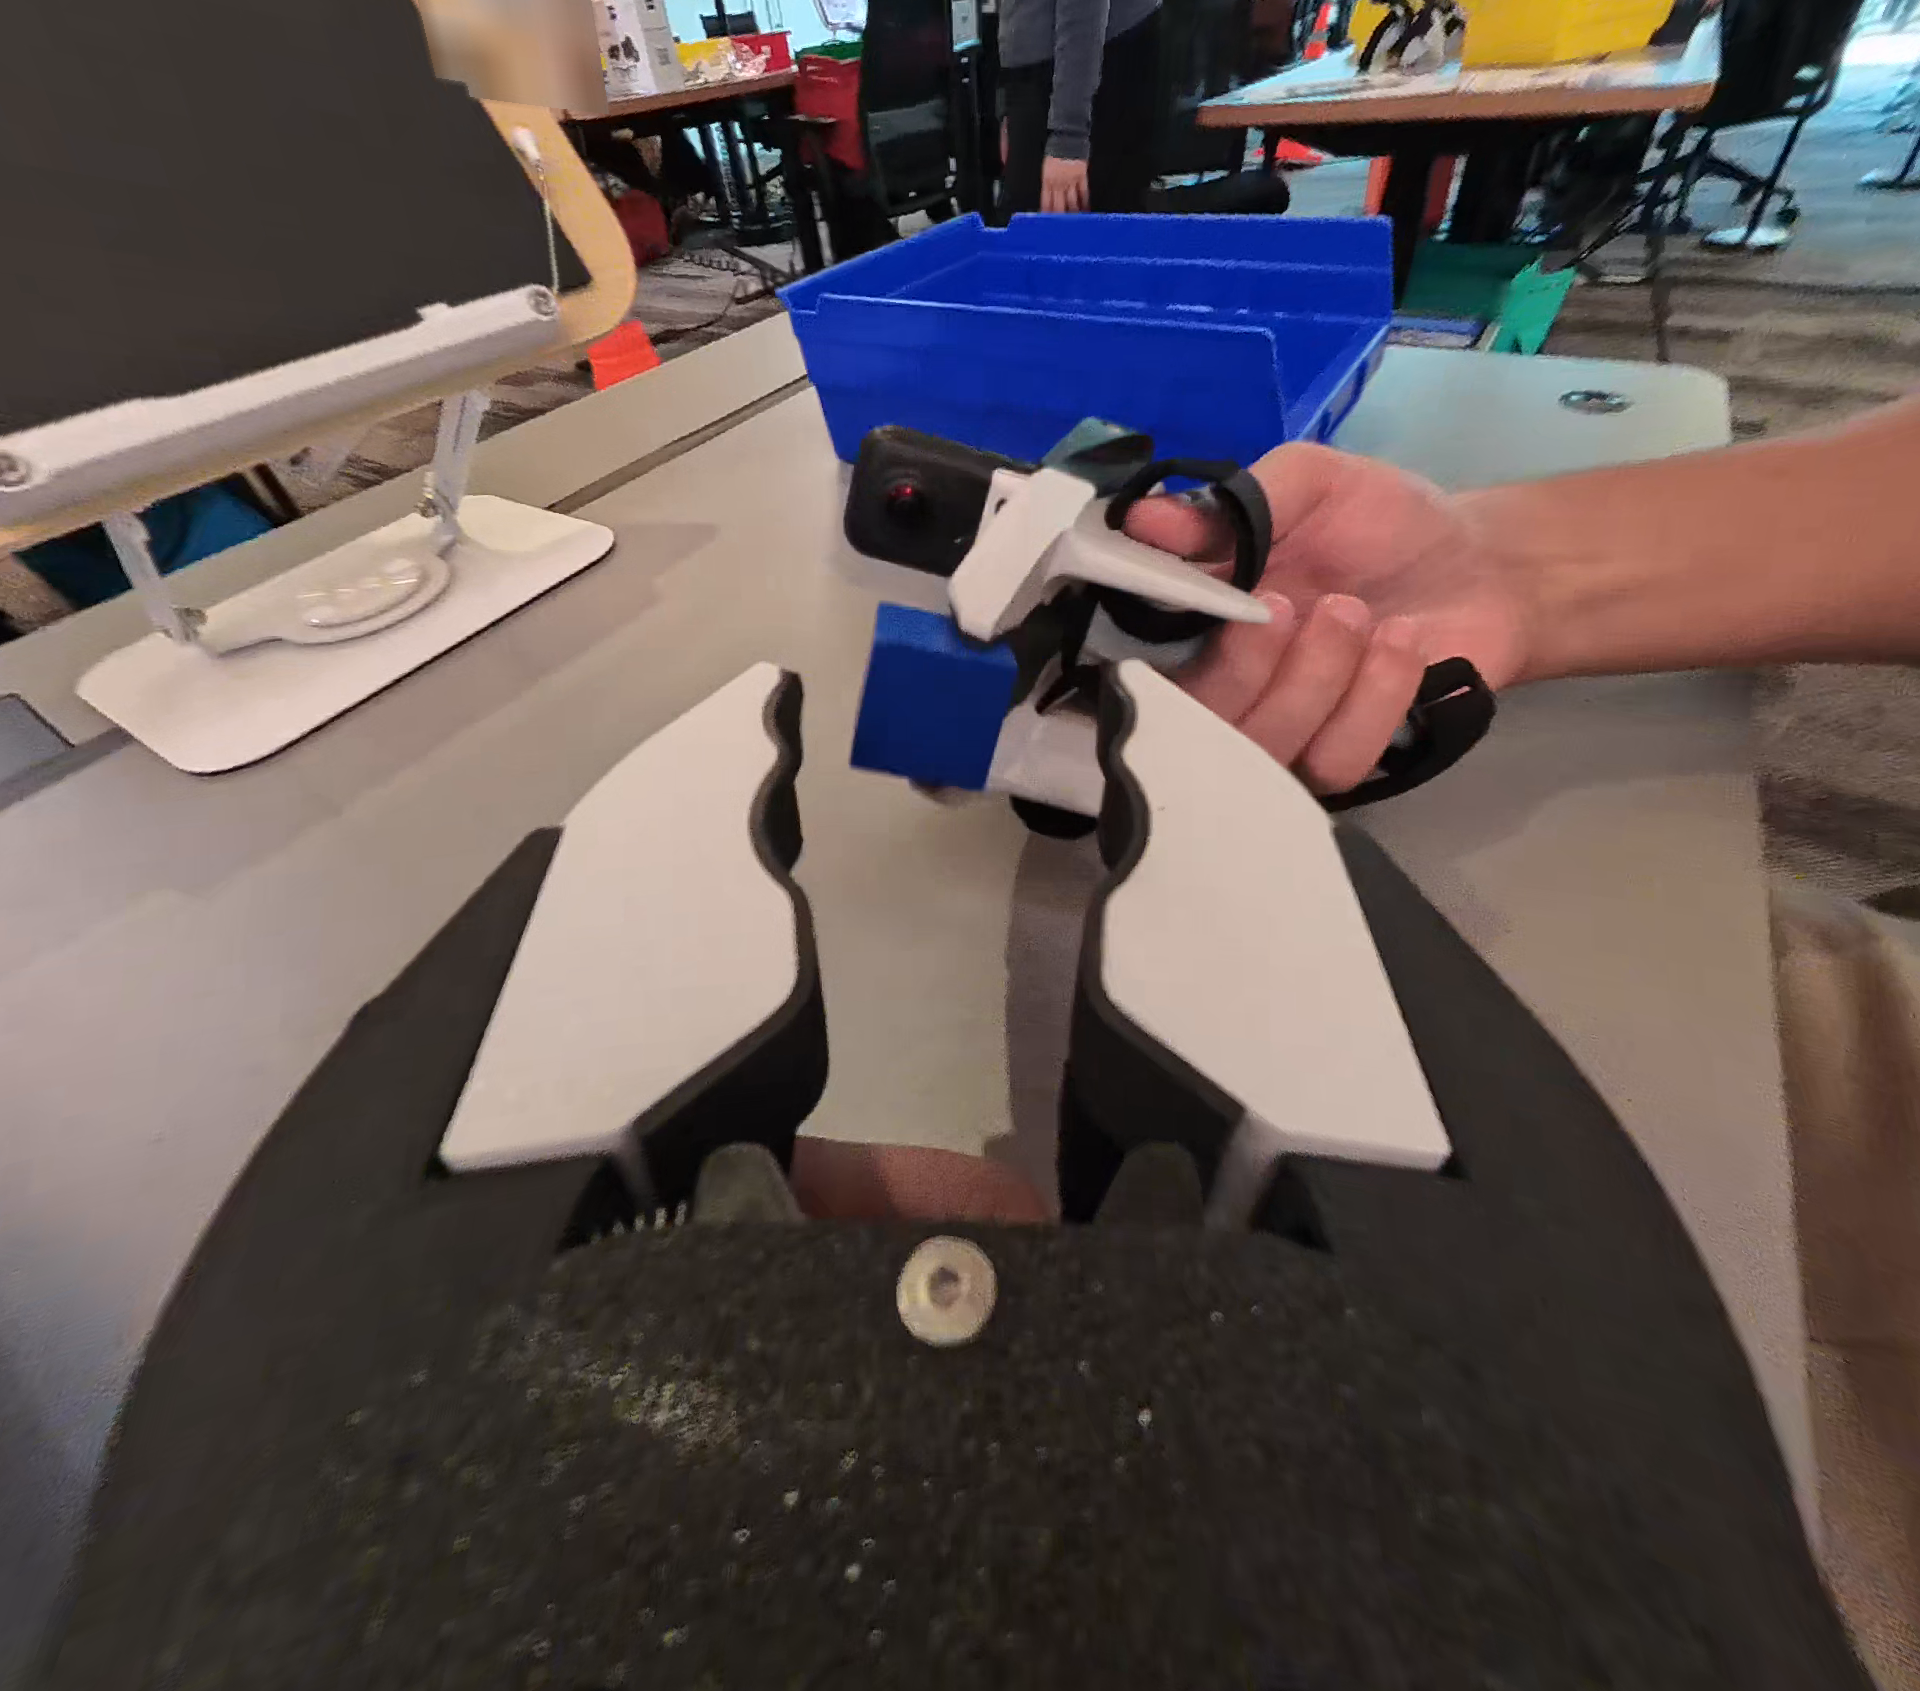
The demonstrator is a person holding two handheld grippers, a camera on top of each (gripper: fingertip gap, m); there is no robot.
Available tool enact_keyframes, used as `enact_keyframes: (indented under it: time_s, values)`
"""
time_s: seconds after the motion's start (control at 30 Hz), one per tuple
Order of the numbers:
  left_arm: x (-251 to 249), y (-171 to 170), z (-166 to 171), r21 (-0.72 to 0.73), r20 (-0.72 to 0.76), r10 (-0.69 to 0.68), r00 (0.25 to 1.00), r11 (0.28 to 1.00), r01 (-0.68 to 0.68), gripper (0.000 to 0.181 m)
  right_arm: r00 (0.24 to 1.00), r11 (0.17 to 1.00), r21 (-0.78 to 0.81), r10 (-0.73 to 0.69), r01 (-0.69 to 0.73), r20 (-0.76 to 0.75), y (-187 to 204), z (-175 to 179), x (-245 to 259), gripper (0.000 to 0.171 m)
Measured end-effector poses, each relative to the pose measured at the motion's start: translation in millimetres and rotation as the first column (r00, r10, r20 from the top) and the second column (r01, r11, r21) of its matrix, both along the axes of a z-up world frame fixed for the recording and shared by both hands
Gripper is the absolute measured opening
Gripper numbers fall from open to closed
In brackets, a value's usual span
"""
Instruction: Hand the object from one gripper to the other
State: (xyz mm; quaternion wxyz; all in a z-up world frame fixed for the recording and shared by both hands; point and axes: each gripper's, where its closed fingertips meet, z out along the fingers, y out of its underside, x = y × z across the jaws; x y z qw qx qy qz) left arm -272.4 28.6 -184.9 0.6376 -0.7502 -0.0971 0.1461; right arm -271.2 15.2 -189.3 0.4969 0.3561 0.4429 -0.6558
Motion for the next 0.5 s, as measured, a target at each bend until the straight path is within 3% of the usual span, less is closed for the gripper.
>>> enact_keyframes:
  time_s: [0.13,0.3,0.43,0.5]
  values:
    - [-1,1,-11,-0.046,-0.047,0.01,0.999,0.999,-0.012,0.03,0.998,0.999,-0.004,0.053,-0.053,0.033,-6,-3,7,0.028]
    - [-4,1,-19,-0.102,-0.073,0.02,0.997,0.994,-0.028,0.028,1.0,0.998,0.068,0.012,-0.012,0.0,-4,-11,1,0.03]
    - [-8,0,-20,-0.13,-0.118,0.049,0.992,0.989,-0.064,0.028,0.989,0.979,0.17,-0.093,0.112,-0.114,7,-16,-12,0.042]
    - [-10,-1,-22,-0.153,-0.133,0.057,0.989,0.985,-0.077,0.028,0.949,0.932,0.262,-0.182,0.25,-0.259,13,-20,-23,0.045]
